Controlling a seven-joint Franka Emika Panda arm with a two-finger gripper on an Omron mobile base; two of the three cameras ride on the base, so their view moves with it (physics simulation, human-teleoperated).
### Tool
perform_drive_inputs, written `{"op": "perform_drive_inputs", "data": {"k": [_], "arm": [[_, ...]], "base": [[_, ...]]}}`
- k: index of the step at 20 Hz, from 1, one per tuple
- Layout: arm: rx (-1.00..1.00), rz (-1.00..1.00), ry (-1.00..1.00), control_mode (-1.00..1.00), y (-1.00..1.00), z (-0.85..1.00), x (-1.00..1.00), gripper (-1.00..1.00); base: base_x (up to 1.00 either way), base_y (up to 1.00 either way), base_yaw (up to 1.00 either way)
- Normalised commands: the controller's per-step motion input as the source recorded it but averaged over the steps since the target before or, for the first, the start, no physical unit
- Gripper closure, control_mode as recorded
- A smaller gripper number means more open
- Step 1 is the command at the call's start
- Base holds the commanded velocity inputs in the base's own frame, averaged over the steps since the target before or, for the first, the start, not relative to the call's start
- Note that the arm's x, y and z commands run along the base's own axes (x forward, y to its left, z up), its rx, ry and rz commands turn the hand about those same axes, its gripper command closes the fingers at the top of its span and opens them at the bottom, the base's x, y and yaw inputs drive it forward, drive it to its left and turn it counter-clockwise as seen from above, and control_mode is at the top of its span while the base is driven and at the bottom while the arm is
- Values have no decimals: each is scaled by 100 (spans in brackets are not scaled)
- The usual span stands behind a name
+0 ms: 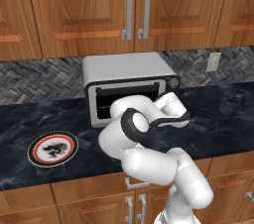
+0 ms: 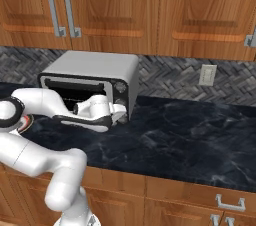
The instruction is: Pick up the bagel from the plate, place it on the toaster oven rack, close the door, and set the timer.
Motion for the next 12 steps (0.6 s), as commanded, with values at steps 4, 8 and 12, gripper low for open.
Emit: {"op": "perform_drive_inputs", "data": {"k": [4,8,12], "arm": [[0,0,0,-100,-13,-13,35,100],[0,0,0,-100,-15,-10,41,100],[0,0,0,-100,-33,0,37,100]], "base": [[0,0,0],[0,0,0],[0,0,0]]}}
